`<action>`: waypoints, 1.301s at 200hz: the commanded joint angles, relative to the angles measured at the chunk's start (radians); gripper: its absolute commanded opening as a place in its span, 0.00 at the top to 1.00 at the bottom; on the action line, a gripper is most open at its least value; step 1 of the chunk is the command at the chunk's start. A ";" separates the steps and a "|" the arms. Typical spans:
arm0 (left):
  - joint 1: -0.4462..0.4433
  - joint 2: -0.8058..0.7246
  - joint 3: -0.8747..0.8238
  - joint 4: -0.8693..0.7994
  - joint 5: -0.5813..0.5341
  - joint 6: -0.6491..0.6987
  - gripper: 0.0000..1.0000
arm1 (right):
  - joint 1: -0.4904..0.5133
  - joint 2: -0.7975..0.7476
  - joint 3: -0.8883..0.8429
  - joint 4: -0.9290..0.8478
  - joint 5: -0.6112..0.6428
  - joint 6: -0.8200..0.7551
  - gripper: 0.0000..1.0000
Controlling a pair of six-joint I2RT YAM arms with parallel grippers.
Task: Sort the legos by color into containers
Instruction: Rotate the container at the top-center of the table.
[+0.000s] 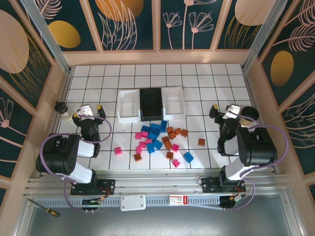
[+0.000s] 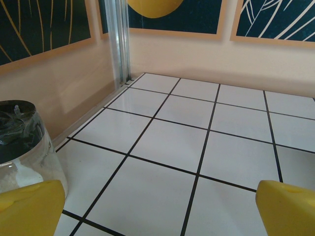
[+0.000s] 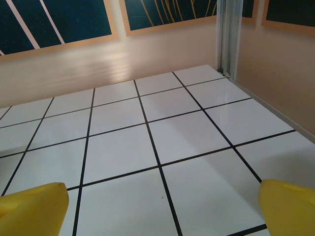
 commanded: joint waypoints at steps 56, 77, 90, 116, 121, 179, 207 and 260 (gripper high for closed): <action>0.005 -0.034 0.016 0.010 0.036 0.007 0.01 | -0.019 -0.052 0.050 -0.084 -0.051 0.006 0.01; 0.005 -0.100 0.060 -0.128 -0.035 -0.020 0.01 | -0.013 -0.120 0.133 -0.292 -0.022 0.008 0.01; 0.005 -0.148 0.117 -0.264 -0.053 -0.028 0.01 | -0.009 -0.159 0.174 -0.386 0.002 0.011 0.01; 0.004 -0.258 0.165 -0.393 -0.082 -0.116 0.01 | 0.018 -0.243 0.251 -0.575 0.164 0.101 0.01; 0.004 -0.279 0.165 -0.397 -0.087 -0.155 0.01 | 0.034 -0.253 0.260 -0.592 0.204 0.108 0.01; 0.005 -0.502 0.277 -0.826 -0.135 -0.851 0.01 | -0.012 -0.270 0.285 -0.757 -0.084 0.598 0.03; 0.005 -0.546 0.257 -0.805 0.129 -0.827 0.01 | 0.009 -0.235 0.278 -0.763 -0.220 0.636 0.01; 0.003 -0.412 0.348 -0.972 0.520 -0.713 0.18 | 0.247 -0.173 0.397 -0.962 -0.224 0.369 0.01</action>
